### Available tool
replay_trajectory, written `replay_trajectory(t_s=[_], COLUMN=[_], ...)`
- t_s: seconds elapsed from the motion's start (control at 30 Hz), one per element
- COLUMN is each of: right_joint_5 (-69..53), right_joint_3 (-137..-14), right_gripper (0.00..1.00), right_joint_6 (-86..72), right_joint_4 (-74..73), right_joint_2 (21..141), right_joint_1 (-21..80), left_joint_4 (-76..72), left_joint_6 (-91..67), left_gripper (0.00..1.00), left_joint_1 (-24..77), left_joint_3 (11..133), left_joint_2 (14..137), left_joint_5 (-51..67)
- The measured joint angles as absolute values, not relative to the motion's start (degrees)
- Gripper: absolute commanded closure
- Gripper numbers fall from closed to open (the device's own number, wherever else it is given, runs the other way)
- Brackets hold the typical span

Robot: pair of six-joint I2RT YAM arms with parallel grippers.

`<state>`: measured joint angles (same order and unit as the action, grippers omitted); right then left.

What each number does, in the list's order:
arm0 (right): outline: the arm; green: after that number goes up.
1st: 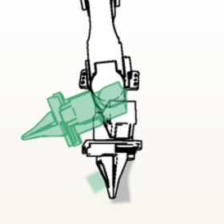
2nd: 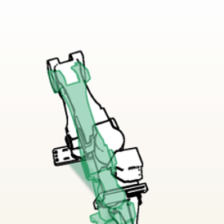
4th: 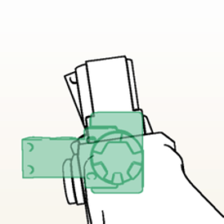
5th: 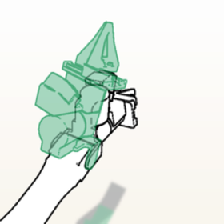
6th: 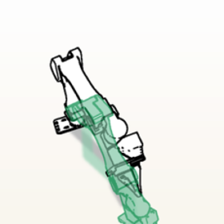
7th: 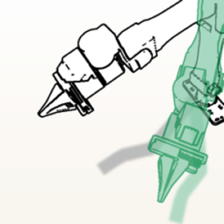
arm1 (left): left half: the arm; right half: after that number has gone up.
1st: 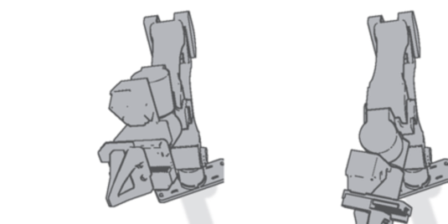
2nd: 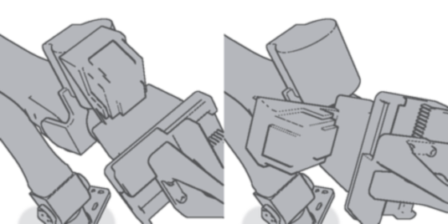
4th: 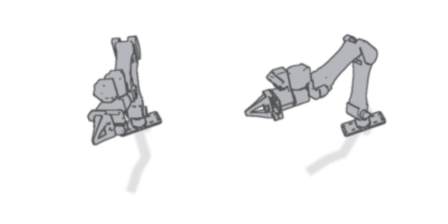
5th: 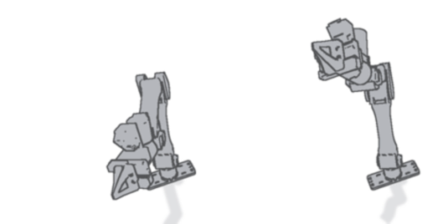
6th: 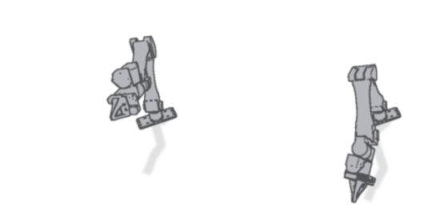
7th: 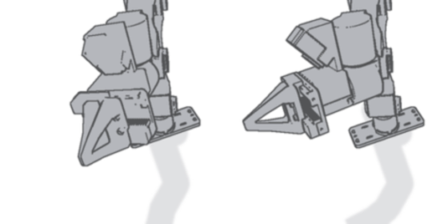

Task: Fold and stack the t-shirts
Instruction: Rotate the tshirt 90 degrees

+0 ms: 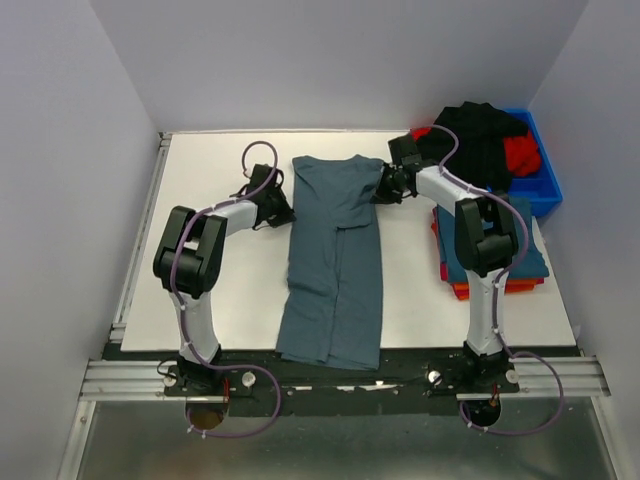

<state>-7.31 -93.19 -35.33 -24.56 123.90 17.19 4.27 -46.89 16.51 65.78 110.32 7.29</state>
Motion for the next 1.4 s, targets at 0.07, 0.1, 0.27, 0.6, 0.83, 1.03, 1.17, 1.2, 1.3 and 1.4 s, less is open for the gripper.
replay_trajectory(t_s=[0.07, 0.1, 0.27, 0.6, 0.83, 1.03, 1.17, 1.2, 1.3, 1.4], right_joint_5=[-7.3, -7.2, -7.2, -7.7, -8.4, -12.4, -15.7, -16.4, -17.6, -17.8], right_joint_3=[-96.3, -98.0, -107.9, -122.9, -117.1, -95.1, -78.4, -74.1, -62.4, -51.2], right_gripper=[0.99, 0.99, 0.97, 0.56, 0.53, 0.55, 0.56, 0.56, 0.55, 0.55], right_joint_6=[-35.1, -35.0, -34.9, -35.2, -34.6, -34.5, -34.5, -34.5, -34.5, -34.8], right_joint_4=[-25.6, -26.2, -29.3, -34.5, -32.9, -27.2, -20.9, -19.4, -15.9, -14.3], right_joint_2=[125.6, 126.5, 131.9, 141.4, 138.6, 124.4, 112.4, 109.4, 101.6, 93.8], right_joint_1=[17.2, 17.2, 17.1, 15.8, 13.1, 12.8, 13.8, 14.3, 16.9, 21.3], left_joint_4=[4.9, 5.1, 5.4, 6.9, 7.4, 9.5, 9.1, 8.7, 6.6, 5.9], left_joint_6=[-47.1, -47.2, -48.8, -50.6, -49.1, -46.3, -45.6, -45.6, -45.6, -45.7], left_gripper=[1.0, 1.0, 1.0, 0.88, 0.53, 0.53, 0.53, 0.53, 0.53, 0.53], left_joint_1=[16.3, 16.3, 15.3, 12.4, 11.3, 10.4, 10.3, 10.4, 11.8, 15.0], left_joint_3=[69.1, 70.3, 74.3, 84.5, 88.5, 80.2, 68.5, 65.3, 54.2, 42.4], left_joint_2=[112.6, 113.4, 116.5, 123.5, 125.7, 118.0, 106.5, 103.8, 93.7, 84.4], left_joint_5=[6.7, 6.3, 6.0, 6.5, 7.6, 6.9, 6.9, 6.9, 6.9, 6.9])
